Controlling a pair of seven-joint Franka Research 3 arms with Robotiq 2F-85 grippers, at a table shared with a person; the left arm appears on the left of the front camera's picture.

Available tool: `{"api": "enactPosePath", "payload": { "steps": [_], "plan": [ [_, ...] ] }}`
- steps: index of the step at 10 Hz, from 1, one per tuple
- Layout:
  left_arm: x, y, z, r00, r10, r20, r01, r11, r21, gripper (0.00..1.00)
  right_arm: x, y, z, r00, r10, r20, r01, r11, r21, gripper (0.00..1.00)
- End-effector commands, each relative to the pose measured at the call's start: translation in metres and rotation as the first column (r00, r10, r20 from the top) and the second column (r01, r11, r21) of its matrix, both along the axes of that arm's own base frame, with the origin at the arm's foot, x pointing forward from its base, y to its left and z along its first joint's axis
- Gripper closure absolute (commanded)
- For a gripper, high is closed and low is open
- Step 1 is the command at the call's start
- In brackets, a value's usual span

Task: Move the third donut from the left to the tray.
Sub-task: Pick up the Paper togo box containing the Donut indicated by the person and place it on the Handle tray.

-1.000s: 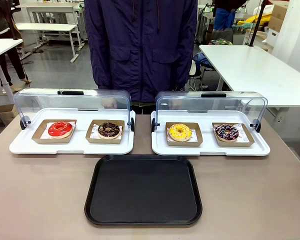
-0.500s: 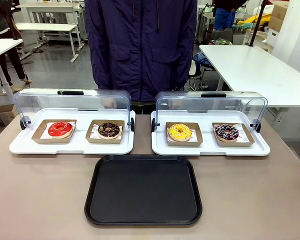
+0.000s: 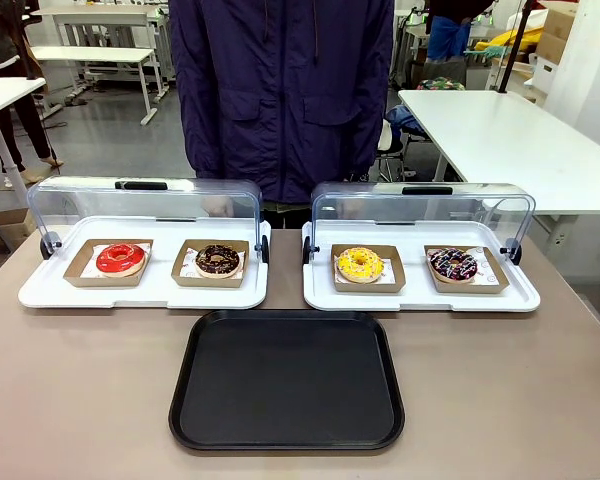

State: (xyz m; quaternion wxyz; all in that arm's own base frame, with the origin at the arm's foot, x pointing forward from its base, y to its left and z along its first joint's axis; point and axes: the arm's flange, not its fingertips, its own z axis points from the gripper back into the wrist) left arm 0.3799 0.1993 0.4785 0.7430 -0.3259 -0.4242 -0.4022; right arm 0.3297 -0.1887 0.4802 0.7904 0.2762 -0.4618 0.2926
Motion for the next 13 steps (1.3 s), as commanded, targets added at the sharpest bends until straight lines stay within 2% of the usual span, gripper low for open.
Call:
{"api": "enactPosePath", "payload": {
  "steps": [1, 13],
  "plan": [
    [0.0008, 0.0010, 0.0023, 1.000, -0.010, 0.009, 0.010, 1.000, -0.006, 0.00, 0.0040, -0.0012, 0.0007, 0.999, 0.006, 0.034, -0.006, 1.000, 0.007, 0.00],
    [0.0008, 0.0010, 0.0023, 1.000, -0.010, 0.009, 0.010, 1.000, -0.006, 0.00, 0.0040, -0.0012, 0.0007, 0.999, 0.006, 0.034, -0.006, 1.000, 0.007, 0.00]
  ]
}}
